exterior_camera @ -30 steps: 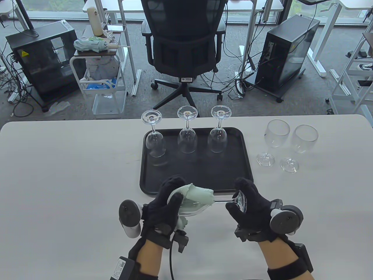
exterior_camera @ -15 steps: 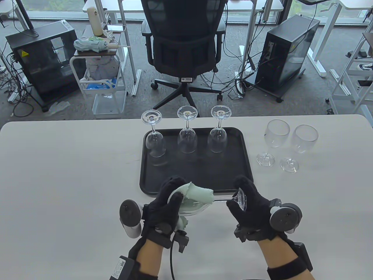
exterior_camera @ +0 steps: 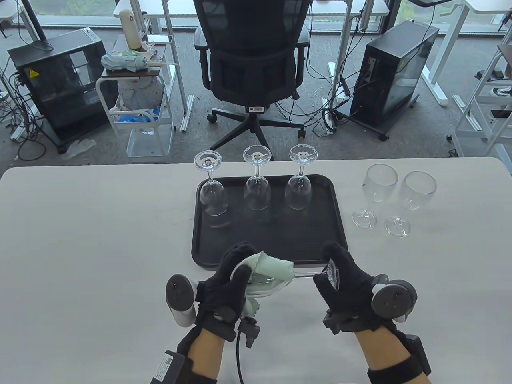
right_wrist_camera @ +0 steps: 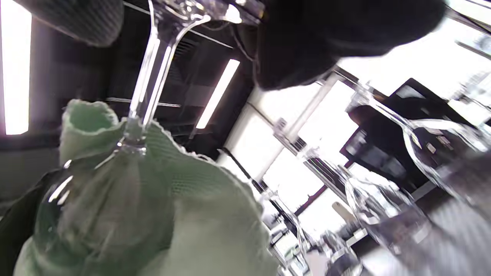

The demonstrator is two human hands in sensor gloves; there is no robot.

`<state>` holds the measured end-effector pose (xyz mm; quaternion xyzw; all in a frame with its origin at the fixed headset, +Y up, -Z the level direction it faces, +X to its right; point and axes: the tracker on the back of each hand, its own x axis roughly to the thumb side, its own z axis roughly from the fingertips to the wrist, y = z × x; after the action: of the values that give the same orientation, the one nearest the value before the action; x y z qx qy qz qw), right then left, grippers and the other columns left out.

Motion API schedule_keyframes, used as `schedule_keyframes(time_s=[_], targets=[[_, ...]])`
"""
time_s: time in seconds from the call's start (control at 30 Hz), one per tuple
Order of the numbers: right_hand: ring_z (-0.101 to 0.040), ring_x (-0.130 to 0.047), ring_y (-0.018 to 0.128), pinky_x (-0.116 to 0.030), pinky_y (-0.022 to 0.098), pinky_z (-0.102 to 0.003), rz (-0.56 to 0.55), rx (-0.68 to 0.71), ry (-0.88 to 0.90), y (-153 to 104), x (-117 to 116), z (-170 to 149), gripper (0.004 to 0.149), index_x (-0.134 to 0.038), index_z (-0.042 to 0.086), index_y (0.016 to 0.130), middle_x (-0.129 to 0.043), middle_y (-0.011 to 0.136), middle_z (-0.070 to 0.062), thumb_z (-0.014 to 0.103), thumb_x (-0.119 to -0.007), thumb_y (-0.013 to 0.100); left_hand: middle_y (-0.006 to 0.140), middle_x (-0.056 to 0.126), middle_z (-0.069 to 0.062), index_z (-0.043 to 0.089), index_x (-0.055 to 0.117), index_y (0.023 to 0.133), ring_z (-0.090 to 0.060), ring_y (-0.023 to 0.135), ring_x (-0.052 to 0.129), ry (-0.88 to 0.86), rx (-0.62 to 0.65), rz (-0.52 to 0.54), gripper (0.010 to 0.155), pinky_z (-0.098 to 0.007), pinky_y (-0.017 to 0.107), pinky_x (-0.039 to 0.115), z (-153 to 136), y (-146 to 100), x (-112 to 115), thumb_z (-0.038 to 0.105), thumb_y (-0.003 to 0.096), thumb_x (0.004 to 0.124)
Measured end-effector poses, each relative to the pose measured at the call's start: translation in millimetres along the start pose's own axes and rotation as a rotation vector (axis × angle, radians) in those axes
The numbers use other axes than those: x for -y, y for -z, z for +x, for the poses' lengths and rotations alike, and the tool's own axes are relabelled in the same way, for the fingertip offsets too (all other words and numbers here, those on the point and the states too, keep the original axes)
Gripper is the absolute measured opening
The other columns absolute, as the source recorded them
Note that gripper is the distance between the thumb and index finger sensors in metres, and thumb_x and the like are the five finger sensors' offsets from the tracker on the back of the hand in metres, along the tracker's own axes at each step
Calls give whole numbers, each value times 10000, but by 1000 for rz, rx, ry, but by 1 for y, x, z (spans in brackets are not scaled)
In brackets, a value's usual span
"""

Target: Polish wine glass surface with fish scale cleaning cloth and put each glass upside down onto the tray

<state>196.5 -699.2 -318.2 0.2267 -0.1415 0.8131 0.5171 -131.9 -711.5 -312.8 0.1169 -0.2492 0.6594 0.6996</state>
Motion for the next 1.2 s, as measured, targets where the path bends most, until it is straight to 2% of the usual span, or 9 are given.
schedule_keyframes(time_s=[0.07,0.3,0.43,0.53,0.7,0.83,0.97,1.03,1.2], targets=[[-343,-918,461,-865,250,-402,80,1,57,0,-1,-2,830,-368,207,1098,-643,945,-245,675,-712,505,1136,579,-20,362,613,1035,-356,971,714,45,-7,26,642,-548,489,853,0,-1,-3,732,513,670],[-332,-924,607,-914,381,-413,-81,443,-378,-6,0,18,961,-180,293,1061,-520,1056,-172,622,-846,450,1138,578,-33,345,609,1044,-373,968,710,-105,-96,-9,634,-557,481,852,-8,1,-6,719,535,668],[-315,-935,524,-908,307,-371,-86,346,-254,-3,1,15,858,-341,304,1064,-614,979,-181,613,-856,451,1146,560,-28,355,601,1047,-368,978,699,-85,-70,-7,645,-554,494,846,-5,0,-3,728,526,668],[-310,-937,455,-887,245,-370,26,111,-37,1,1,5,846,-381,244,1083,-659,943,-216,677,-775,473,1148,560,-17,367,613,1035,-355,989,693,15,18,10,635,-559,514,840,1,1,-3,727,516,677],[-351,-924,592,-902,371,-434,-23,314,-235,-4,-2,9,960,-245,246,1076,-557,1042,-193,659,-832,438,1129,602,-21,358,645,1022,-361,962,729,-2,-32,31,613,-557,486,856,-1,0,-6,715,524,679],[-325,-929,573,-913,351,-398,-81,385,-310,-6,-1,14,954,-229,273,1068,-568,1017,-178,651,-838,438,1147,560,-35,346,613,1046,-377,983,685,-113,-113,-17,621,-569,510,829,-6,-1,-4,708,545,671],[-279,-949,437,-896,229,-345,-20,121,-68,0,4,8,862,-376,244,1088,-679,933,-204,710,-751,466,1152,544,-20,367,604,1041,-362,993,679,-17,5,9,633,-559,515,834,4,-1,1,724,523,673],[-317,-927,454,-875,246,-380,49,57,11,0,3,5,865,-360,235,1095,-652,948,-225,690,-760,478,1142,565,-14,373,617,1029,-354,982,700,54,43,23,625,-553,503,848,7,0,0,725,516,674],[-337,-928,566,-904,345,-415,-52,366,-304,-5,-1,15,963,-215,241,1071,-557,1036,-192,646,-827,447,1138,582,-26,360,629,1032,-368,972,710,-45,-69,0,609,-559,490,852,0,1,-5,710,535,674]])
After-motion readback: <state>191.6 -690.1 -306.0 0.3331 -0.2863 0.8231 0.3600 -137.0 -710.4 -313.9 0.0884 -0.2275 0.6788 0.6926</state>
